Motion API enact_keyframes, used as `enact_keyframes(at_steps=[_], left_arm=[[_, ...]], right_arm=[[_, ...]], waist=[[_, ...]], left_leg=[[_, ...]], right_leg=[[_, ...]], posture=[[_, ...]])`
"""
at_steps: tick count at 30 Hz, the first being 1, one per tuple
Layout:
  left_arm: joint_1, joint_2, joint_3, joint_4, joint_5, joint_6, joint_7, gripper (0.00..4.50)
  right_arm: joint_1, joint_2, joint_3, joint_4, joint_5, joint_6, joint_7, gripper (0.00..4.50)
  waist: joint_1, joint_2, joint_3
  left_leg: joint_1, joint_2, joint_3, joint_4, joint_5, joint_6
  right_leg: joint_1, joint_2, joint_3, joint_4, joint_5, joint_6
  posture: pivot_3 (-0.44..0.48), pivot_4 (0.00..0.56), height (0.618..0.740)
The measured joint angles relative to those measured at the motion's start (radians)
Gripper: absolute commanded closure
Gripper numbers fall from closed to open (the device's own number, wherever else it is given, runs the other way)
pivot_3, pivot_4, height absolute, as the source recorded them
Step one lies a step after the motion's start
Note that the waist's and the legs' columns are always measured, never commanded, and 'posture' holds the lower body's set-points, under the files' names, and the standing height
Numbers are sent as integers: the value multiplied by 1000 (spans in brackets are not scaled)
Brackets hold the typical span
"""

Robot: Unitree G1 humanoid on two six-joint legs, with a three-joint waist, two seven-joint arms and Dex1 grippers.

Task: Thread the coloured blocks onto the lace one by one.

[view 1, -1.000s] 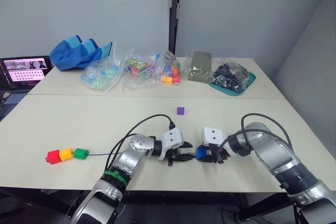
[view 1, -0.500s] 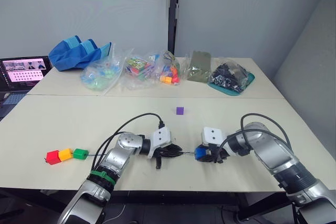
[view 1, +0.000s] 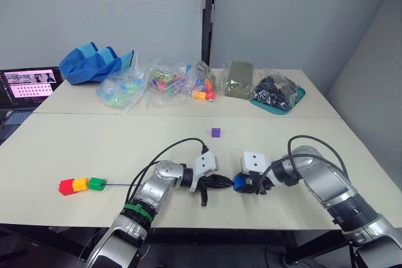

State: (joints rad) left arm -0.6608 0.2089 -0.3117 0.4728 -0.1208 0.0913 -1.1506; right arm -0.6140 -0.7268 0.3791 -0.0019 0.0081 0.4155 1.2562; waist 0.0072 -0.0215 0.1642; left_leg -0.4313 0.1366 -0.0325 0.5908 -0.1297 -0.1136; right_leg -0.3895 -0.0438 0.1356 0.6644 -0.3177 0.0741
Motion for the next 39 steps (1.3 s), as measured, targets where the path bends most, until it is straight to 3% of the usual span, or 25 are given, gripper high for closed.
enact_keyframes(at_steps=[6, 7, 11, 16, 23, 28, 33, 36, 39], left_arm=[[-5, 23, 17, -8, -9, 58, -11, 1637], [-5, 29, 21, -10, -11, 60, -15, 1303], [-4, 31, 28, -28, -29, 67, -29, 15], [-9, 2, 15, -20, -28, 55, -40, 15], [-30, -94, -35, 60, 29, 2, 11, 15], [-78, -100, -58, 99, 81, -10, 48, 1468], [-88, -94, -58, 110, 84, -17, 47, 3220], [-87, -89, -59, 109, 84, -17, 40, 3297], [-86, -80, -61, 98, 84, -2, 30, 3297]], right_arm=[[3, 0, -9, -17, 18, 40, -1, 189], [6, -5, -11, -26, 24, 44, 2, 0], [27, -68, -58, -67, 57, 65, 17, 0], [80, -172, -140, -110, 77, 96, 18, 0], [138, -184, -163, -131, 73, 88, -36, 0], [167, -171, -159, -145, 72, 68, -66, 0], [161, -140, -147, -99, 50, 9, -83, 0], [152, -125, -136, -66, 40, -22, -81, 0], [147, -109, -134, -44, 39, -44, -73, 862]], waist=[[1, 0, 0], [2, 0, 0], [13, 1, 1], [11, 1, 1], [3, 1, 1], [3, 1, 1], [4, 1, 1], [3, 1, 1], [1, 1, 1]], left_leg=[[0, 0, 0, 0, 0, 0], [0, 0, 0, 0, 0, 0], [-1, -1, 0, 0, 0, 0], [-1, 0, 0, 0, 0, 0], [-1, 0, 0, 0, 0, 0], [-1, -1, 0, 1, 0, 0], [-1, -1, 0, 0, 0, 0], [-1, -1, 0, 0, 0, 0], [0, 0, 0, 0, 0, 0]], right_leg=[[0, 0, 0, 0, 0, 0], [0, 0, 0, 0, 0, 0], [0, -1, 0, -1, 0, 0], [-1, 0, 0, -1, 0, 0], [-1, 0, 0, 0, 0, 0], [0, 0, 0, 0, 0, 0], [0, 0, 0, -1, 0, 0], [0, 0, 0, -1, 0, 0], [1, 0, 0, -1, 0, 0]], posture=[[0, 150, 717], [0, 150, 717], [0, 150, 717], [0, 150, 717], [0, 150, 717], [0, 150, 717], [0, 150, 717], [0, 150, 717], [0, 150, 717]])
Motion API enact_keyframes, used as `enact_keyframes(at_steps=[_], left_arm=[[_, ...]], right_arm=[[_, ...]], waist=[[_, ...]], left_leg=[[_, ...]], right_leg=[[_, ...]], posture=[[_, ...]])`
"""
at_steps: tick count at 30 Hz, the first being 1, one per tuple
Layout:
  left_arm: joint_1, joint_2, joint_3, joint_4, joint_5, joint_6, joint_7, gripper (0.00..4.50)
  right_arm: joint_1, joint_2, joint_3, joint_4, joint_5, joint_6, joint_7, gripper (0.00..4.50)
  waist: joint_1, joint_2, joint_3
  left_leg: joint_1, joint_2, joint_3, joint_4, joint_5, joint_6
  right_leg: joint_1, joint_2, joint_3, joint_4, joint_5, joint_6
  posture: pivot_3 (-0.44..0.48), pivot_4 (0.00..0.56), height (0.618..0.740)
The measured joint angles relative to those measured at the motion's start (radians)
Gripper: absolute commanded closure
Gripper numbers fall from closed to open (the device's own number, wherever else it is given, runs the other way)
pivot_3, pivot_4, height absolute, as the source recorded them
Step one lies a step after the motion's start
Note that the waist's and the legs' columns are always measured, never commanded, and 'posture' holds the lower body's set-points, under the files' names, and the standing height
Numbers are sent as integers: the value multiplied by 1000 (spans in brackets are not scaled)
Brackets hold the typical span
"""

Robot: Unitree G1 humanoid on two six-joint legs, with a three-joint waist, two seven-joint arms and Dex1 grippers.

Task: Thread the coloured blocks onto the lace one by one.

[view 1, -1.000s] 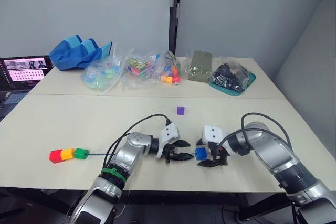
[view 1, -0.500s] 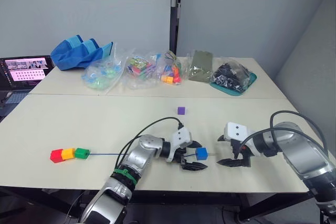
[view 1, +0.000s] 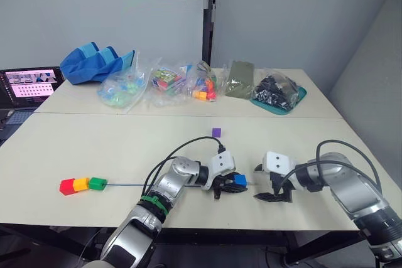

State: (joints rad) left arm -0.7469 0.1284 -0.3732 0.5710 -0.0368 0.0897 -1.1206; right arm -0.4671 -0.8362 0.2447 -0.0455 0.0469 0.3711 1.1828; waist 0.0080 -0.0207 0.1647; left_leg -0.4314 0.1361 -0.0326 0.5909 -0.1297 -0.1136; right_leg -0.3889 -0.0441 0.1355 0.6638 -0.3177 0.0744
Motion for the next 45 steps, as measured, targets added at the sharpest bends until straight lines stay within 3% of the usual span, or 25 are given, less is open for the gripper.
enact_keyframes(at_steps=[11, 18, 28, 34, 41, 45], left_arm=[[25, 21, 0, -50, -7, 21, -10, 3297], [98, 137, 24, -153, -40, 5, -62, 3297], [283, 472, 164, -357, -125, 26, -128, 3297], [361, 727, 284, -317, -163, 5, -207, 3297], [448, 862, 383, -234, -188, -38, -252, 3297], [470, 890, 413, -183, -191, -68, -264, 3297]], right_arm=[[-23, 45, 20, 56, 13, -37, 27, 4495], [-85, 54, 56, 105, -2, -37, 51, 4500], [-91, 17, 51, 114, 7, -25, 87, 4500], [-110, 31, 51, 117, 15, 3, 102, 4500], [-110, 32, 51, 118, 15, 3, 100, 4500], [-109, 35, 51, 113, 16, 10, 93, 4500]], waist=[[-7, 0, 0], [-20, 0, 0], [-23, 1, 0], [-56, 1, 0], [-53, 2, 0], [-50, 2, 0]], left_leg=[[1, 0, 0, 0, 0, 0], [2, 0, 0, 0, 0, 0], [2, 1, 0, -1, 0, 0], [8, 1, 0, -10, 0, 0], [7, 1, 1, -12, 0, 0], [7, 1, 2, -12, 0, -1]], right_leg=[[1, 0, 0, 1, 0, 0], [1, 0, 0, 1, 0, 0], [1, 0, 0, 1, 0, 0], [0, 1, 0, 3, -2, -3], [-2, 0, 0, 3, -3, -4], [-2, 0, 0, 3, -3, -4]], posture=[[0, 150, 717], [0, 150, 717], [0, 150, 717], [0, 150, 717], [0, 150, 717], [0, 150, 717]])
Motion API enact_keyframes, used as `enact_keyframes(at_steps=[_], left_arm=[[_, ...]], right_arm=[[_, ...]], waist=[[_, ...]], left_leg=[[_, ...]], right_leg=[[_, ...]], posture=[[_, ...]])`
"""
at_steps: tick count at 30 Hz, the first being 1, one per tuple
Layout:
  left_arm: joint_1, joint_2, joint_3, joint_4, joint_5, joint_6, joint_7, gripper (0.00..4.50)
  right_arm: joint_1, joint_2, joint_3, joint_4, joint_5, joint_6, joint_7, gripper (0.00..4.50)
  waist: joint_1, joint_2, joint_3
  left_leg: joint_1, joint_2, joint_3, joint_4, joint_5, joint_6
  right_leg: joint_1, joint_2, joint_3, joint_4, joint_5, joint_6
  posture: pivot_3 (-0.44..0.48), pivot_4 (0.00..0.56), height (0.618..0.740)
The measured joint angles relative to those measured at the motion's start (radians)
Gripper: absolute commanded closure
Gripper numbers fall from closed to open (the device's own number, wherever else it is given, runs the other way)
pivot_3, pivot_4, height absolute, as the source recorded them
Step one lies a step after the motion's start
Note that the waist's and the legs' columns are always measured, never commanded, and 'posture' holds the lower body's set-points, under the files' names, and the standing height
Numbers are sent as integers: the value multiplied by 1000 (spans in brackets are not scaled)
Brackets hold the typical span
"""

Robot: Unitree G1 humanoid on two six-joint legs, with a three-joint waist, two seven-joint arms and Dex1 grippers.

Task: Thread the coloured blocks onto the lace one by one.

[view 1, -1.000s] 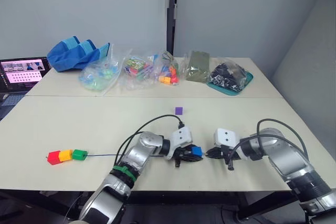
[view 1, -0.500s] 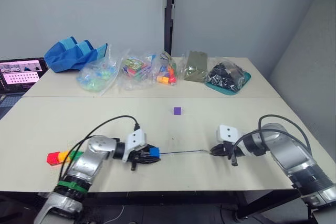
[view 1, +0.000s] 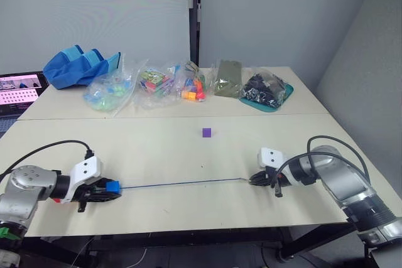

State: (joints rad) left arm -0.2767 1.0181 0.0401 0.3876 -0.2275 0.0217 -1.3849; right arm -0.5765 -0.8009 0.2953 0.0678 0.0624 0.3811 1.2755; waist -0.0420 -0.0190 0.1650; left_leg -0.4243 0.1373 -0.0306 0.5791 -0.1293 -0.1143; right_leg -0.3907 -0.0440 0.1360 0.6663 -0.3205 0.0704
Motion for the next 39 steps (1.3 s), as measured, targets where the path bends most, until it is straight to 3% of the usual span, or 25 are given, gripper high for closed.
enact_keyframes(at_steps=[4, 6, 13, 20, 26, 31, 36, 39], left_arm=[[-10, 15, 1, 37, 3, 2, -3, 3297], [-41, 17, 2, 83, 17, 1, 4, 2272], [-78, 29, 3, 113, 26, 30, -25, 5], [-152, -7, 44, -52, -99, 171, -57, 5], [-192, -140, 0, -194, -165, 288, -37, 5], [-262, -354, -117, -222, -129, 246, 19, 5], [-317, -601, -232, -134, -73, 145, 81, 5], [-342, -700, -293, -71, -42, 95, 90, 5]], right_arm=[[1, 7, 0, -1, 0, 1, -7, 4500], [3, 11, -1, -1, 1, 3, -14, 4500], [43, 8, -32, -34, 19, 30, -23, 4500], [78, -15, -49, -96, 39, 77, -40, 4500], [81, -28, -69, -151, 52, 127, -44, 4500], [80, -6, -63, -217, 79, 176, -58, 4500], [74, -2, -31, -251, 78, 210, -64, 4500], [67, 5, 10, -259, 76, 241, -64, 4500]], waist=[[-1, 0, 0], [-1, 0, 0], [10, 0, 0], [34, 0, 0], [40, -1, 0], [48, -1, 0], [54, -1, 0], [53, -1, 0]], left_leg=[[0, 0, 0, -1, 0, 0], [0, 0, 0, -1, 0, 0], [-2, 0, 0, -2, 1, -2], [-5, 0, 0, 0, 2, -3], [-5, 0, 0, 2, 2, -3], [-7, 0, -1, 6, 2, -2], [-8, 0, -1, 13, 0, 0], [-8, 0, -1, 13, 0, 0]], right_leg=[[-1, 0, 0, 0, 0, 0], [-2, 0, 0, 1, 0, 0], [-2, 0, 0, 1, 0, 0], [-4, 0, 0, 1, 0, 0], [-4, 0, 0, 1, 1, 1], [-2, 0, 0, 1, 1, 1], [0, 0, 0, -1, 2, 3], [0, 0, 0, -1, 2, 3]], posture=[[0, 150, 717], [0, 150, 717], [0, 150, 717], [0, 150, 717], [0, 150, 717], [0, 150, 717], [0, 150, 717], [0, 150, 717]])
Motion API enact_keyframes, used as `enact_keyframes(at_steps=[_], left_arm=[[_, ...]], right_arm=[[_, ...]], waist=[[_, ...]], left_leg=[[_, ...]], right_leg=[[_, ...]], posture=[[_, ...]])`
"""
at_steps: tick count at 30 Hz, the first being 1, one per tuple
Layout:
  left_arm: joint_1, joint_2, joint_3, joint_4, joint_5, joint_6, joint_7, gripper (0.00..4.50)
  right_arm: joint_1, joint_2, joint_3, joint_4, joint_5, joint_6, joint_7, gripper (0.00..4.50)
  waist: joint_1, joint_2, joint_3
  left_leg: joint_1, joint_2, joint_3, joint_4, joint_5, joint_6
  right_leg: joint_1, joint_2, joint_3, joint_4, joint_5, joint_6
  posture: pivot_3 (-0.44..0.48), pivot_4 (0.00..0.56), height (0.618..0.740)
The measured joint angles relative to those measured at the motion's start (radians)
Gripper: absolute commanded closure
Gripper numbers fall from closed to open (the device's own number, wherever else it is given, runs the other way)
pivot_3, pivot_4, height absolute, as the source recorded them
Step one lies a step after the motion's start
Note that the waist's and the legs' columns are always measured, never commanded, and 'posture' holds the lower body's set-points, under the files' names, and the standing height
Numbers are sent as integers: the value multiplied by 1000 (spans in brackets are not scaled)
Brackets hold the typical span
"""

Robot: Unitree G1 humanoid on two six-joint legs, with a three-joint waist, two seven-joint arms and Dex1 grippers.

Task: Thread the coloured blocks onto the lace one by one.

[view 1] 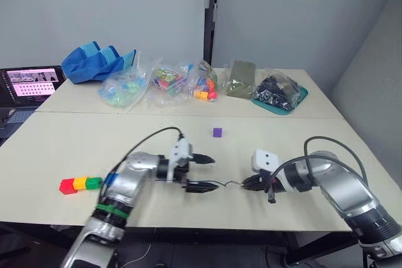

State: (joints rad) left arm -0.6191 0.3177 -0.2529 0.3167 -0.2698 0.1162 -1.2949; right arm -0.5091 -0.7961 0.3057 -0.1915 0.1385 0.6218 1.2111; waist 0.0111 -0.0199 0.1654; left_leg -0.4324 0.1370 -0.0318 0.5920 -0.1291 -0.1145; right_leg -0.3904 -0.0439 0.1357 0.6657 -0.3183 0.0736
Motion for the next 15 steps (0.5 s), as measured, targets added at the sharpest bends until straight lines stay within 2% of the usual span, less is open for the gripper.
enact_keyframes(at_steps=[6, 7, 11, 15], left_arm=[[-8, -50, -33, 119, 40, -65, -3, 5], [-11, -59, -35, 134, 47, -75, -4, 560], [-19, -91, -56, 191, 81, -100, -4, 1763], [-27, -90, -58, 208, 108, -128, -1, 1763]], right_arm=[[-19, 2, 42, 0, -19, 21, -18, 4500], [-25, 3, 42, -2, -19, 22, -20, 4500], [-29, 3, 44, -13, -18, 23, -24, 4500], [-28, -5, 44, -13, -18, 24, -23, 4500]], waist=[[-11, 0, 0], [-10, 0, 0], [-1, 0, 0], [0, 0, 0]], left_leg=[[0, 0, 0, 0, 0, 1], [0, 0, 0, 0, 0, 1], [0, 0, 0, 0, 0, 1], [0, 0, 0, 0, 0, 1]], right_leg=[[0, 0, 0, 0, 0, 0], [0, 0, 0, 0, 0, 0], [0, 0, 0, 0, 0, 0], [0, 0, 0, 0, 0, 0]], posture=[[0, 150, 717], [0, 150, 717], [0, 150, 717], [0, 150, 717]])
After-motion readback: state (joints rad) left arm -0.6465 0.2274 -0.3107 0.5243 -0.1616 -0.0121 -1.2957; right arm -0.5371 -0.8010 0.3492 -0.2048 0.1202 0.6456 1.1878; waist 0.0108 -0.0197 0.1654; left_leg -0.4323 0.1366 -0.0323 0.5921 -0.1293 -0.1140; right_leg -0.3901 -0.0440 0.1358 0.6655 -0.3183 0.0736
